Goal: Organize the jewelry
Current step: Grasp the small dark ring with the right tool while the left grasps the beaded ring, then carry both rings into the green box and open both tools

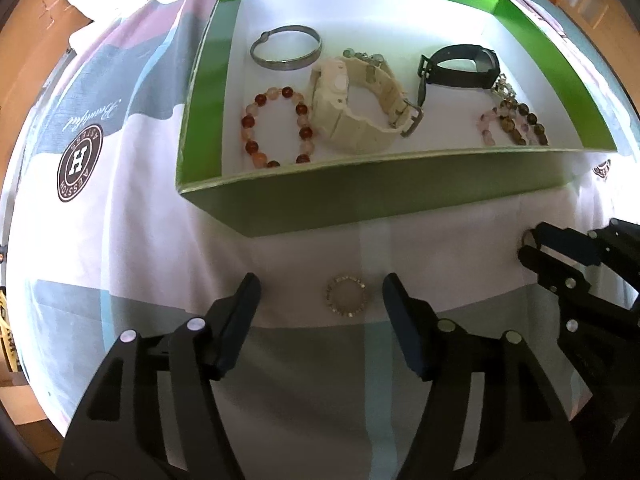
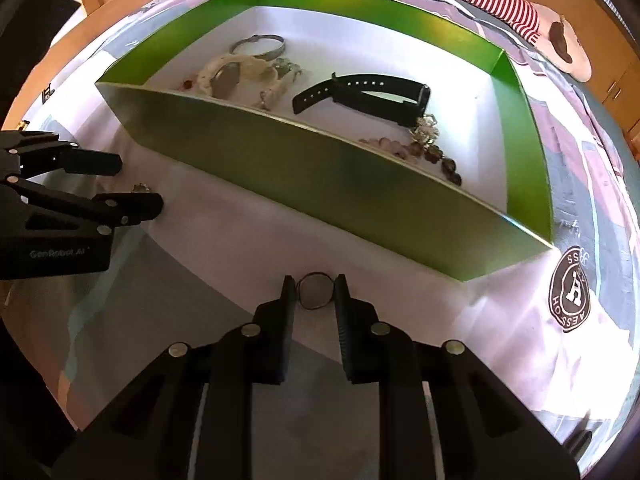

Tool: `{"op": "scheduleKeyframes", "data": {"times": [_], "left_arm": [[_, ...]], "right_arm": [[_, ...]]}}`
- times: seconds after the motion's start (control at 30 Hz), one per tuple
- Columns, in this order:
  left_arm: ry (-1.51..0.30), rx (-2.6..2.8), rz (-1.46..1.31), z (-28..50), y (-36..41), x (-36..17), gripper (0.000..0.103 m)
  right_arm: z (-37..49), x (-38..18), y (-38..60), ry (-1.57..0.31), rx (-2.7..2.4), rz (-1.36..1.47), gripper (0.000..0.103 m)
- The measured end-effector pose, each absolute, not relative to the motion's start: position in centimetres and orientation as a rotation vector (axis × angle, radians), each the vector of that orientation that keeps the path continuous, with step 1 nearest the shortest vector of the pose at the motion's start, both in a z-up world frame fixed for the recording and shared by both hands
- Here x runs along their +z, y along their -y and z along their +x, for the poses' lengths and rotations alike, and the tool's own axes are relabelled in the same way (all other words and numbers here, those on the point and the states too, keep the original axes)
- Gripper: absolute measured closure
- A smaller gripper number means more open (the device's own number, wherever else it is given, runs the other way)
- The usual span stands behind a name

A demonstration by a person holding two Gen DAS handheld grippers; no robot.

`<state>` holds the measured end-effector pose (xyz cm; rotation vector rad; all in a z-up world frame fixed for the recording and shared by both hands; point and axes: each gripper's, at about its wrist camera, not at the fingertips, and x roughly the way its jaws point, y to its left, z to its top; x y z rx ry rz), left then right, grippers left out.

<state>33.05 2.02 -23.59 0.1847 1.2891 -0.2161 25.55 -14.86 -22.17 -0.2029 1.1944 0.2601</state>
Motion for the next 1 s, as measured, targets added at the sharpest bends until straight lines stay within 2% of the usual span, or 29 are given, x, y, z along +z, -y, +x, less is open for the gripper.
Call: {"op": "scheduleKeyframes", "data": {"times": [0.2,0.47,0.6,0.7,1.0], "left_arm": [[-1.275,-0.204,0.206,33.1,-1.7,-24.0,0.038],[-1.219,-0.227,0.276,31.9,0.9,-24.0,0.061],[-1.215,-0.246,0.276,31.5,1.4,-24.0,0.070],[-1.215,-0.258,0.268,31.3,2.1,-24.1,0.082],[-1.210,-0.270,0.261,30.4,3.1,-23.7,0.082]], "right_arm": [[25.9,-22.2,15.3,-1.191,0.252,-0.202,0.081],[25.9,-22.3,14.6,-1.183,0.246,-0.217,0.081],[25.7,-22.3,14.1,-1.173,0.250,-0.236,0.083],[25.7,-22.2,14.1,-1.174,0.250,-0.233,0.083],[25.6,-21.3,14.4,-1.159,0.264,-0.213,0.083]]}}
